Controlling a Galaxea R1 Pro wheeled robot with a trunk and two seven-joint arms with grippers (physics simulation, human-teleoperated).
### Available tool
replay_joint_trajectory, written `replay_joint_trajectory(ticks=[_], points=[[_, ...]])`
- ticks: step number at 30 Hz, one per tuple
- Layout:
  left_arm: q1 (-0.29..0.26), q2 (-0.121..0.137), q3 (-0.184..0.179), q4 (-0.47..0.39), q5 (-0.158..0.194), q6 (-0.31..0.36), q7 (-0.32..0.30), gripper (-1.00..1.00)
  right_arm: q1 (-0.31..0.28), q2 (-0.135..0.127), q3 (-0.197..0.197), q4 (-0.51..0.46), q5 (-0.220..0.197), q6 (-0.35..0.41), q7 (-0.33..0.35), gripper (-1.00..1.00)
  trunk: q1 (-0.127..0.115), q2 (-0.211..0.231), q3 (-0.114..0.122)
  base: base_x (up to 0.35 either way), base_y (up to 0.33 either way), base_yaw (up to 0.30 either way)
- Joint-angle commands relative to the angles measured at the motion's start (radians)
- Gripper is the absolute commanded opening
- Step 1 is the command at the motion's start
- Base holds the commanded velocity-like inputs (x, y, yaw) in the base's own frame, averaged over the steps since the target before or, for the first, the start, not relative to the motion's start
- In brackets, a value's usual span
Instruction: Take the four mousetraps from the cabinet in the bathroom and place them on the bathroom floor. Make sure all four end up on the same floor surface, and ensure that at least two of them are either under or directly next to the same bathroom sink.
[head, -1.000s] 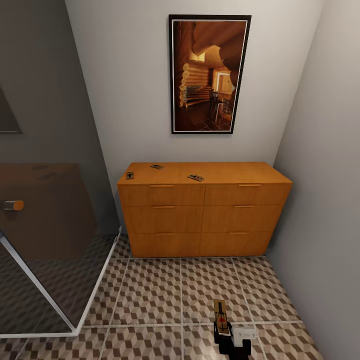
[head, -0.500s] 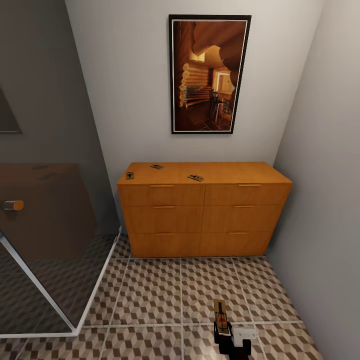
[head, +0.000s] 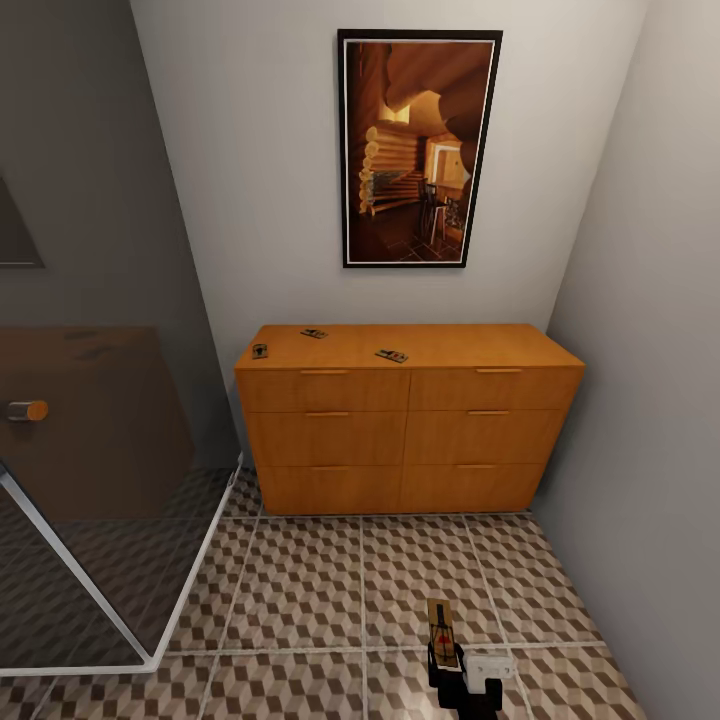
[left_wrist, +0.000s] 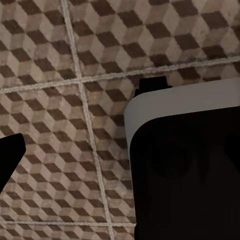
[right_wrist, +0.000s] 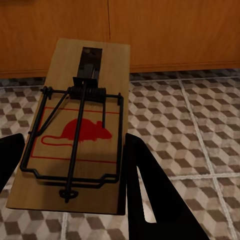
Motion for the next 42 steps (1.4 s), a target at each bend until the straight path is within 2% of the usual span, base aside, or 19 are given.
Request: replay_joint_trajectory(ticks=[1,29,34,42], points=[[-0.002,-0.001,-0.007,0.005,0.000,-0.007,0.004,1.00,-0.001,0.000,-0.002,0.001,0.008,-0.002,-0.005,-1.00,0.000,-0.001,-0.001,0.000,0.000,0.000],[-0.001,-0.001,-0.007,0.005,-0.001,-0.007,0.004,1.00,-0.001,0.000,-0.002,0.001,0.007,-0.002,-0.004,-1.00,0.000,-0.001,-0.001,0.000,0.000,0.000],[-0.002,-0.001,-0.007,0.005,-0.001,-0.008,0.003,1.00,-0.001,0.008,-0.002,0.001,0.007,-0.002,0.000,-1.00,0.000,-0.001,-0.001,0.000,0.000,0.000],[-0.002,-0.012,-0.006,0.003,0.002,-0.007,0.003,1.00,-0.001,0.005,-0.003,0.001,0.007,-0.002,-0.002,-1.00,0.000,-0.001,-0.001,0.000,0.000,0.000]])
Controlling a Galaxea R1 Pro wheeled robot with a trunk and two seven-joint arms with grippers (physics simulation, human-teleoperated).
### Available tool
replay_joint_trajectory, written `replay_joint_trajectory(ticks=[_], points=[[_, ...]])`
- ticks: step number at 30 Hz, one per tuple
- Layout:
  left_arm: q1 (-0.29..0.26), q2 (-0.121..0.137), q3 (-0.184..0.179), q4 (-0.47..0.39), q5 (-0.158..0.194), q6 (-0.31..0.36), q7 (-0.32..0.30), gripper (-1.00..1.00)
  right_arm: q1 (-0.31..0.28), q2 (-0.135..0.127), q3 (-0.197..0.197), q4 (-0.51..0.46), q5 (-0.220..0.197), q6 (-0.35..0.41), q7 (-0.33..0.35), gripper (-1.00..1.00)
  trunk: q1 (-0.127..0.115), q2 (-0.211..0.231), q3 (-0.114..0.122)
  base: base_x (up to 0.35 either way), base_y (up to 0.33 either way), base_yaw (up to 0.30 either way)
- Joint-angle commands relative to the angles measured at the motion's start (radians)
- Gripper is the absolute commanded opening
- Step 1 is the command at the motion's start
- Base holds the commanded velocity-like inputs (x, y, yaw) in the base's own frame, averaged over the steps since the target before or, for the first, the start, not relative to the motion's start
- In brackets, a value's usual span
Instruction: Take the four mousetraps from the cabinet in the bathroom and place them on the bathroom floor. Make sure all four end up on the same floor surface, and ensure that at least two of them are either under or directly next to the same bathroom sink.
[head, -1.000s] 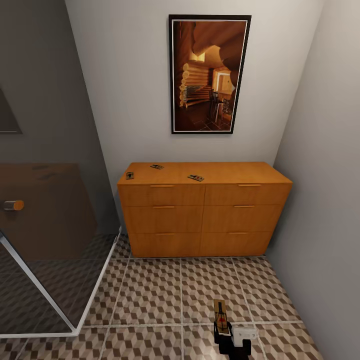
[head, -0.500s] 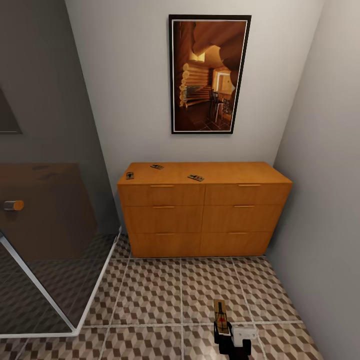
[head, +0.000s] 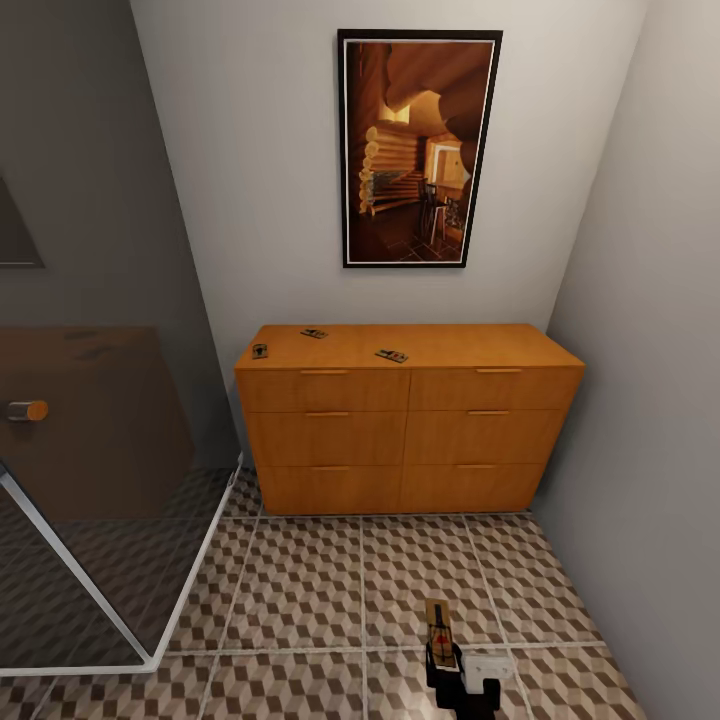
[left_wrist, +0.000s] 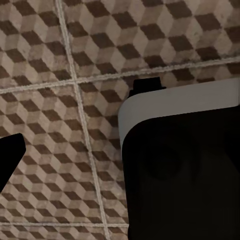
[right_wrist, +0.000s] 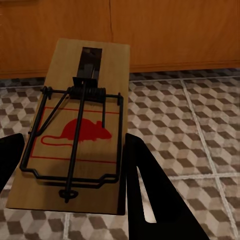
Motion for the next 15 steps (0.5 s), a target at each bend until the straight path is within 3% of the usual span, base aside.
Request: replay_joint_trajectory(ticks=[1,7,15], points=[[-0.002,-0.001,-0.007,0.005,0.001,-0.007,0.004,1.00,-0.001,0.000,-0.002,0.001,0.008,-0.002,-0.004,-1.00,0.000,-0.001,-0.001,0.000,0.000,0.000],[-0.001,-0.034,-0.004,0.006,0.003,-0.004,-0.013,1.00,-0.001,0.008,-0.002,0.001,0.008,-0.002,-0.003,-1.00,0.000,-0.001,-0.001,0.000,0.000,0.000],[-0.001,-0.042,-0.001,-0.002,0.001,-0.008,-0.016,1.00,-0.001,0.009,-0.002,0.001,0.008,-0.003,-0.001,-1.00,0.000,-0.001,-0.001,0.000,0.000,0.000]])
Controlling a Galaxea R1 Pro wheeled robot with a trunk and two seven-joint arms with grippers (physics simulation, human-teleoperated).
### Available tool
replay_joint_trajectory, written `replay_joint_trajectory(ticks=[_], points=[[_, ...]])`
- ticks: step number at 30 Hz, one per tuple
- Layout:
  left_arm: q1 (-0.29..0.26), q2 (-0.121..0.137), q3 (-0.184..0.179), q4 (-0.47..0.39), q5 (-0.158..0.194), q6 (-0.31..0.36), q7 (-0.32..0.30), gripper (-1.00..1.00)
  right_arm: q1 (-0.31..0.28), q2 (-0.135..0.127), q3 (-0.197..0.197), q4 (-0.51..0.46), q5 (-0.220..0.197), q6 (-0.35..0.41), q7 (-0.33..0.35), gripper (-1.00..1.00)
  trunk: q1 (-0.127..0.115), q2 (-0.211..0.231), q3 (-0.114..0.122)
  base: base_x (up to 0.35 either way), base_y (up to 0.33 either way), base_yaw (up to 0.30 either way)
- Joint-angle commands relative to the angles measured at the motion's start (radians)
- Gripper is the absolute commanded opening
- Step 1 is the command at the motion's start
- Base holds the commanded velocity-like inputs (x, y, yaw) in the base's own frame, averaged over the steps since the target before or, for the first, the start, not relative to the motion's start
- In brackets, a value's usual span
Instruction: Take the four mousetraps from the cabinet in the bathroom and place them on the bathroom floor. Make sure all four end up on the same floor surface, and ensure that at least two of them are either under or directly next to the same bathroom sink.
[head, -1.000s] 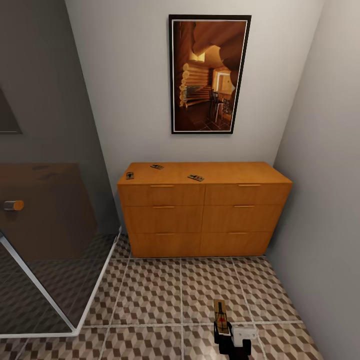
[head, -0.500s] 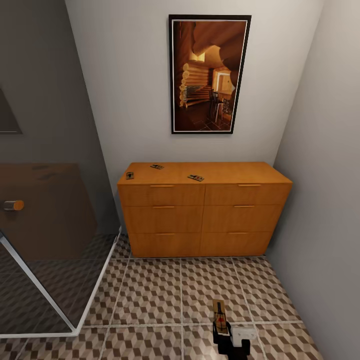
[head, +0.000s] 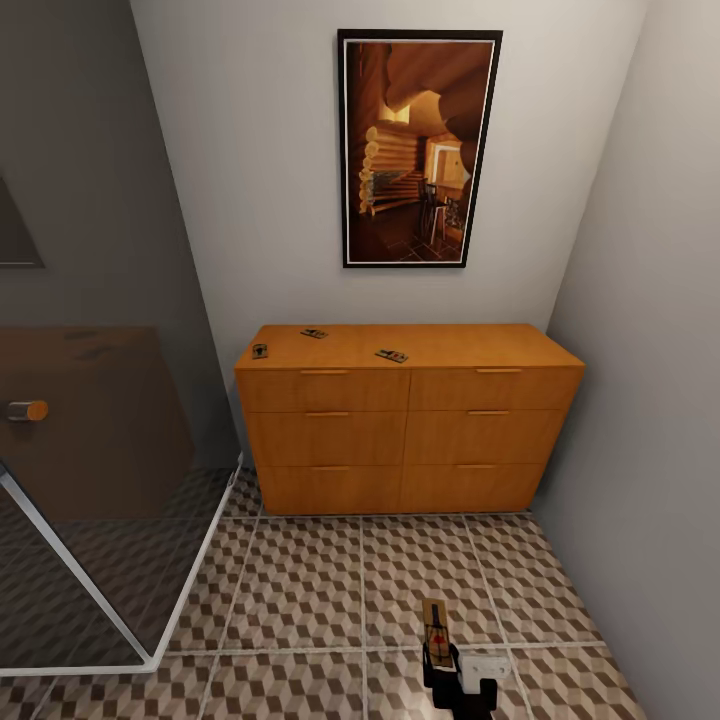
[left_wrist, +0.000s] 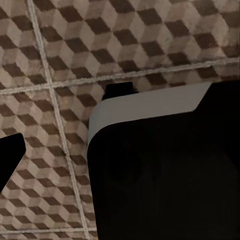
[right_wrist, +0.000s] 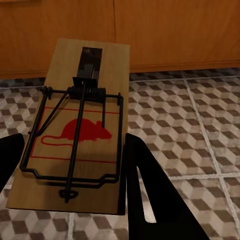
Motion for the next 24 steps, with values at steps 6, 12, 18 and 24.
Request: replay_joint_trajectory(ticks=[6,12,18,24], points=[[-0.002,-0.002,-0.004,-0.122,-0.002,-0.003,0.010,1.00,-0.001,-0.001,-0.002,0.002,0.008,0.006,-0.006,-1.00,0.000,-0.001,-0.001,0.000,0.000,0.000],[-0.003,-0.002,-0.001,-0.375,-0.001,0.079,0.015,1.00,-0.001,-0.001,-0.002,0.002,0.008,0.070,-0.005,-1.00,0.000,-0.001,-0.001,0.000,0.000,0.000],[-0.007,-0.001,-0.001,-0.709,-0.001,0.428,0.013,1.00,-0.001,-0.001,-0.001,0.002,0.008,0.094,-0.003,-1.00,0.000,-0.001,-0.001,0.000,0.000,0.000],[-0.012,0.019,0.001,-1.040,-0.001,0.696,0.009,1.00,-0.001,-0.001,-0.001,0.002,0.008,0.097,-0.004,-1.00,0.000,-0.001,-0.001,0.000,0.000,0.000]])
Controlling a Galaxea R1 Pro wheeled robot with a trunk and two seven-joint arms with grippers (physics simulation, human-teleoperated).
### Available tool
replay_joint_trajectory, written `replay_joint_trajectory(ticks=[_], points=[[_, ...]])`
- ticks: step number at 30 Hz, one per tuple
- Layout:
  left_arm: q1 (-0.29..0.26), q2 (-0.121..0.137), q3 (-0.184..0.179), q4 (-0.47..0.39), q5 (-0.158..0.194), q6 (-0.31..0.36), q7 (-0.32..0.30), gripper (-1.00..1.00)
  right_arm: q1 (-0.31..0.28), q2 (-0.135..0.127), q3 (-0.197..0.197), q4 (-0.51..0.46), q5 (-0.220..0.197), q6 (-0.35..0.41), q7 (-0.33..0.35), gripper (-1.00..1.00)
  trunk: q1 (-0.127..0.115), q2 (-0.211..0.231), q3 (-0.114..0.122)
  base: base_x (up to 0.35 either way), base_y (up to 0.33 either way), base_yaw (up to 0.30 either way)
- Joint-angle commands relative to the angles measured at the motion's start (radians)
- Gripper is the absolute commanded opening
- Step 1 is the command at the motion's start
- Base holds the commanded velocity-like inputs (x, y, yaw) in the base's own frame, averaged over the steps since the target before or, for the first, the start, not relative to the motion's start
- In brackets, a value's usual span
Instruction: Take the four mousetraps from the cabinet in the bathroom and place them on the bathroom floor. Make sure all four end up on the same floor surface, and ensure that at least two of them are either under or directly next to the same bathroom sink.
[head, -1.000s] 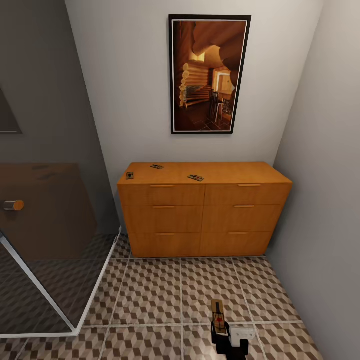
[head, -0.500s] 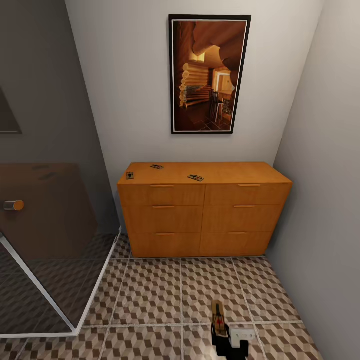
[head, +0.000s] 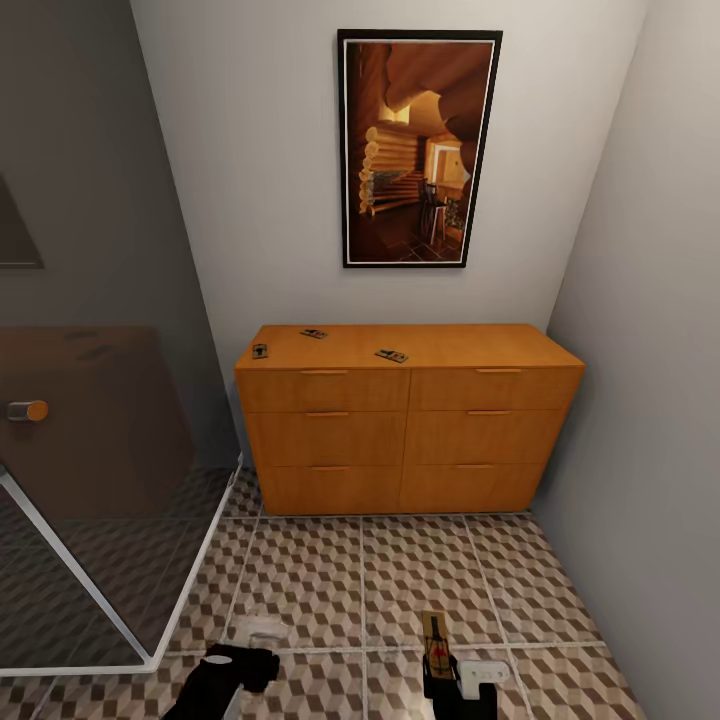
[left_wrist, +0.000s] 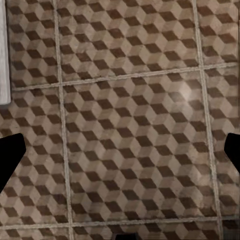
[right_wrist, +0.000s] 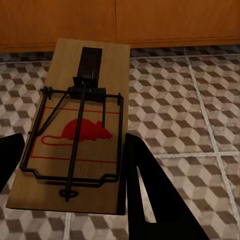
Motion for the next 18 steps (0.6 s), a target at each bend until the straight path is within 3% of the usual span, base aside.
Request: replay_joint_trajectory(ticks=[1,5,7,18], points=[[-0.003,0.004,-0.001,-0.067,0.001,0.059,0.004,1.00,-0.001,0.000,-0.003,0.001,0.008,-0.002,-0.005,-1.00,0.000,-0.001,-0.001,0.000,0.000,0.000],[-0.011,0.009,0.002,-0.190,0.002,0.180,0.002,1.00,-0.001,-0.001,-0.003,0.001,0.008,-0.001,-0.005,-1.00,0.000,-0.001,-0.001,0.000,0.000,0.000],[-0.012,0.009,0.003,-0.215,0.002,0.207,0.002,1.00,-0.001,-0.001,-0.002,0.001,0.008,0.000,-0.005,-1.00,0.000,-0.001,-0.001,0.000,0.000,0.000],[-0.013,0.009,-0.002,-0.269,0.002,0.232,0.003,1.00,-0.001,-0.004,-0.003,0.001,0.008,0.007,-0.008,-1.00,0.000,-0.001,-0.001,0.000,0.000,0.000]])
